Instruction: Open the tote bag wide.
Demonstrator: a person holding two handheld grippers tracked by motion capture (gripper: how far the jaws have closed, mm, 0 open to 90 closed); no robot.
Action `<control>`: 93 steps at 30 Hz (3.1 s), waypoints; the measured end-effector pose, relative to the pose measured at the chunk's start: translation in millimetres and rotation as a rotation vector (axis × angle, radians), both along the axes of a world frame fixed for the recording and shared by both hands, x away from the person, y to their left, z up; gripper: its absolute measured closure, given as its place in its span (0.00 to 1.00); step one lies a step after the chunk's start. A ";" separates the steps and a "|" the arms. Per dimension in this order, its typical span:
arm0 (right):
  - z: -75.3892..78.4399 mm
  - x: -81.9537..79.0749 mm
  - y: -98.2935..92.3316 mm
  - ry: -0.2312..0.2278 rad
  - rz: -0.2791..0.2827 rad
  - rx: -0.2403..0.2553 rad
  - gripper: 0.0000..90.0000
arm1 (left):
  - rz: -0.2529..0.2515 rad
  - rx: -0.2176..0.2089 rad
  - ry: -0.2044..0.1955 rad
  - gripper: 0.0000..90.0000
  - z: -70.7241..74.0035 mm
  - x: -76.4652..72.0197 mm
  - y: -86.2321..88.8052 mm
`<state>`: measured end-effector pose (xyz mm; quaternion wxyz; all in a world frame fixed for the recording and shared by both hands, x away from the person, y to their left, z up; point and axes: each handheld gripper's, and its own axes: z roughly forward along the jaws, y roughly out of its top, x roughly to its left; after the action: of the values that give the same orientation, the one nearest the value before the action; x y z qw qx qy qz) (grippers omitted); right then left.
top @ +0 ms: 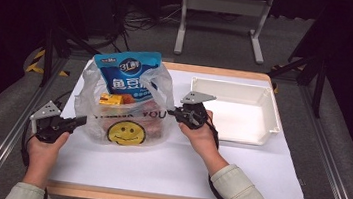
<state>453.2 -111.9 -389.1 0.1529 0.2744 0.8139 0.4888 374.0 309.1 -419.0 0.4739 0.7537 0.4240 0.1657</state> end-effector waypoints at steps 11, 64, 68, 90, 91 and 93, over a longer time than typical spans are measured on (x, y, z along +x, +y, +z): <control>-18.9 -6.0 -6.6 0.052 -0.014 0.020 0.99 | -0.032 0.035 0.100 0.98 -9.1 4.4 -3.3; -28.6 -16.0 -9.0 0.067 0.016 -0.022 0.99 | 0.060 0.114 0.002 1.00 8.9 2.7 -9.2; -35.6 -16.3 -10.6 0.093 0.018 -0.033 0.99 | 0.040 0.115 0.051 1.00 2.4 6.6 -10.8; -44.3 -18.1 -9.9 0.140 0.036 -0.050 0.99 | 0.052 0.072 -0.091 0.36 25.4 -8.2 -17.6; -43.8 -18.4 -9.7 0.138 0.037 -0.049 0.99 | 0.060 0.069 -0.120 0.35 29.7 -10.2 -18.4; -43.4 -18.4 -9.7 0.135 0.039 -0.048 0.99 | 0.068 0.059 -0.154 0.35 35.9 -12.9 -19.3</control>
<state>434.8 -121.6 -432.5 0.0946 0.2873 0.8391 0.4521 361.1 289.7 -383.1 0.4768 0.7376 0.4066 0.2517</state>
